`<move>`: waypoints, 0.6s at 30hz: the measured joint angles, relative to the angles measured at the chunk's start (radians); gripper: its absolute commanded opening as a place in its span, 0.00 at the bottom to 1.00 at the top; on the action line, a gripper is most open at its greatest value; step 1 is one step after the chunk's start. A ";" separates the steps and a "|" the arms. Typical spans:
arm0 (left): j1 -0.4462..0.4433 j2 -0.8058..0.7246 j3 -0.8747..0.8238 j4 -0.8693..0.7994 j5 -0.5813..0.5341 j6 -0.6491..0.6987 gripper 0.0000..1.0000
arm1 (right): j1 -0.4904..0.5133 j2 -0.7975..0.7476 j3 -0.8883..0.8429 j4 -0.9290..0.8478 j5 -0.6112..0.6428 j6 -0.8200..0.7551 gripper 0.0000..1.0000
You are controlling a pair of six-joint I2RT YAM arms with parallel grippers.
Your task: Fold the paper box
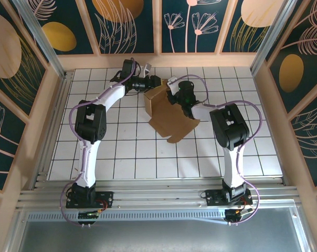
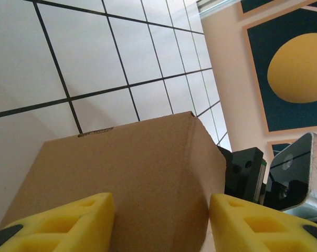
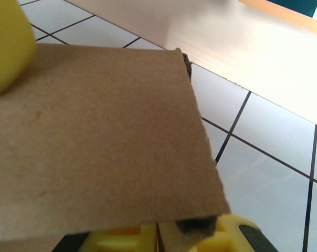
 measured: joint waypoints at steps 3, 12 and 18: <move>0.000 0.000 0.023 -0.024 -0.024 0.017 0.57 | 0.004 0.000 0.000 0.000 -0.004 0.002 0.03; 0.061 -0.221 -0.099 -0.076 -0.146 0.049 0.62 | 0.013 -0.173 -0.080 -0.206 -0.045 -0.250 0.00; 0.127 -0.637 -0.314 -0.091 -0.313 0.118 0.61 | 0.025 -0.274 0.106 -0.595 0.079 -0.604 0.00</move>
